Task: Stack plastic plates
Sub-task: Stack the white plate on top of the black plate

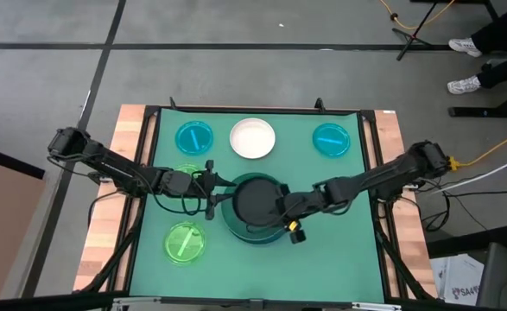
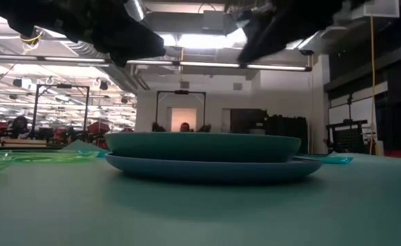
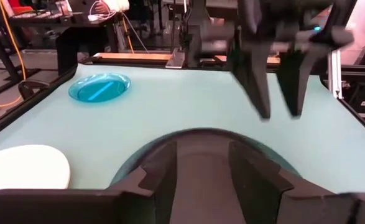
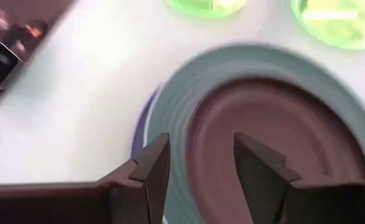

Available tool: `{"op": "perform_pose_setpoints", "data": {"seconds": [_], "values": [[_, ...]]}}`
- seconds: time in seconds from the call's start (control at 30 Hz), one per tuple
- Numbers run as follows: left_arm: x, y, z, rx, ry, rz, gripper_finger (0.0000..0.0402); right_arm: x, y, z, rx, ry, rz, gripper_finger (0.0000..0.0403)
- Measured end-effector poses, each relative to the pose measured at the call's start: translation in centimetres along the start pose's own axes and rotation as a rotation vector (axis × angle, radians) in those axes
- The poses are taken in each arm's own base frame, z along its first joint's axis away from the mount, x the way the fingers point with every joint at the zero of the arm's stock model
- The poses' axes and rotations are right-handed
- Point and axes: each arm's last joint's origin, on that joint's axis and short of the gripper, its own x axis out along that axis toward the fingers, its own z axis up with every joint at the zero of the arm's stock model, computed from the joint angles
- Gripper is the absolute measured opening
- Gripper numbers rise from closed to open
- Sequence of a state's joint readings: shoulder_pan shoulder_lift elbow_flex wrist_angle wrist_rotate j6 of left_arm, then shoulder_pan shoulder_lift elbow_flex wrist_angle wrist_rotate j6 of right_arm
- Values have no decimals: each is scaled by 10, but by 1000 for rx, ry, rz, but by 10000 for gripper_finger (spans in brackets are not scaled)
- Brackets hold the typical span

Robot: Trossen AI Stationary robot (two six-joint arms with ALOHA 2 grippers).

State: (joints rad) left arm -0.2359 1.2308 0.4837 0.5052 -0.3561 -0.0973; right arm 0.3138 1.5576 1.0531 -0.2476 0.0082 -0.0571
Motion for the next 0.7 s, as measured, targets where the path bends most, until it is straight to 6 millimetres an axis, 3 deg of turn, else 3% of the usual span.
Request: {"op": "perform_pose_setpoints", "data": {"seconds": [0.27, 0.57, 0.7], "values": [[0, 0, 0, -2, -4, 1, 137, -33, -1, 5, -40, -30, -5, 167], [0, 0, 0, -8, -4, 2, 137, -34, -1, -1, -80, 25, -30, 168], [1, 0, -1, -7, 1, 1, 137, -33, -7, -13, -84, 16, -59, 168]]}}
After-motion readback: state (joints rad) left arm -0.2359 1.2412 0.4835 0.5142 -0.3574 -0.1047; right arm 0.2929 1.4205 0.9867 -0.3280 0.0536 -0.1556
